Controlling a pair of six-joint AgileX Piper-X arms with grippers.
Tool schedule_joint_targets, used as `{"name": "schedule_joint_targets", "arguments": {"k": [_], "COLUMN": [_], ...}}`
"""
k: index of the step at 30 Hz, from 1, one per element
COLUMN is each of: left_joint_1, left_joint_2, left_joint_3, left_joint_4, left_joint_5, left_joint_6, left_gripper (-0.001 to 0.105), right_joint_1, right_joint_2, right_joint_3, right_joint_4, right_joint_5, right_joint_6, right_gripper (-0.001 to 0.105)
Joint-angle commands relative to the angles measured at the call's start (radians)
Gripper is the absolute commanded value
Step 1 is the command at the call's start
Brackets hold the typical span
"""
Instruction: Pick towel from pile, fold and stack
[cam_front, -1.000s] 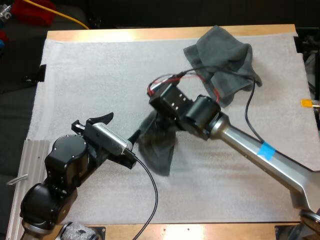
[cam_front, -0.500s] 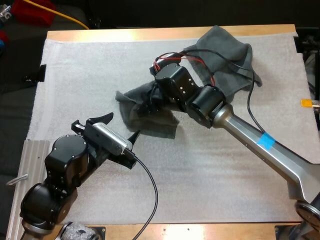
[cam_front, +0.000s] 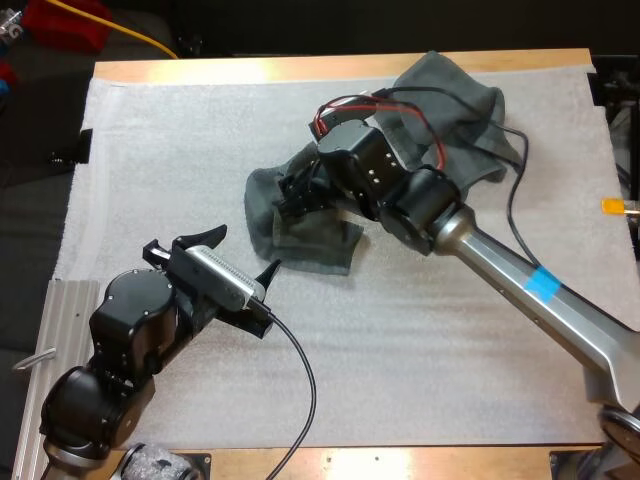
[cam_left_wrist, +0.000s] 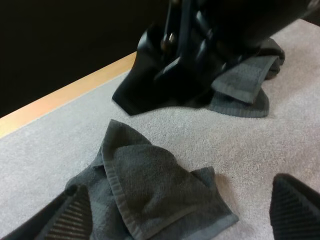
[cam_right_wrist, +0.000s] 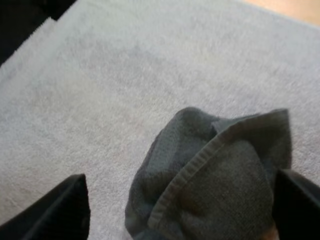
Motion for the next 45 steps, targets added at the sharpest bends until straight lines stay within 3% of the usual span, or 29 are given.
{"name": "schedule_joint_targets", "arguments": {"k": [1, 9, 15, 20, 25, 32, 38, 45], "left_joint_1": [0.002, 0.002, 0.002, 0.003, 0.057, 0.17, 0.179, 0.179], "left_joint_2": [-0.007, -0.007, -0.007, -0.007, -0.007, -0.007, -0.007, -0.007], "left_joint_3": [-0.008, -0.008, -0.008, -0.008, -0.036, -0.093, -0.097, -0.097], "left_joint_4": [-0.009, -0.009, 0.01, 0.09, 0.165, 0.163, 0.163, 0.163], "left_joint_5": [-0.01, -0.011, -0.105, -0.107, -0.107, -0.059, -0.051, -0.047], "left_joint_6": [0.008, 0.037, 0.037, 0.037, 0.037, 0.035, 0.029, 0.03], "left_gripper": [0.07, 0.07, 0.07, 0.07, 0.07, 0.07, 0.07, 0.07], "right_joint_1": [-0.004, -0.004, 0.011, 0.035, 0.051, 0.051, 0.051, 0.049], "right_joint_2": [-0.034, -0.093, -0.119, -0.145, -0.189, -0.271, -0.362, -0.416], "right_joint_3": [-0.009, -0.009, -0.009, -0.009, 0.017, 0.119, 0.254, 0.452], "right_joint_4": [0.027, 0.209, 0.351, 0.401, 0.402, 0.391, 0.31, 0.121], "right_joint_5": [0.007, 0.007, 0.007, 0.007, 0.007, 0.007, -0.021, -0.11], "right_joint_6": [-0.008, -0.004, 0.028, 0.037, 0.071, 0.14, 0.273, 0.469], "right_gripper": [0.072, 0.072, 0.068, 0.068, 0.068, 0.068, 0.068, 0.068]}}
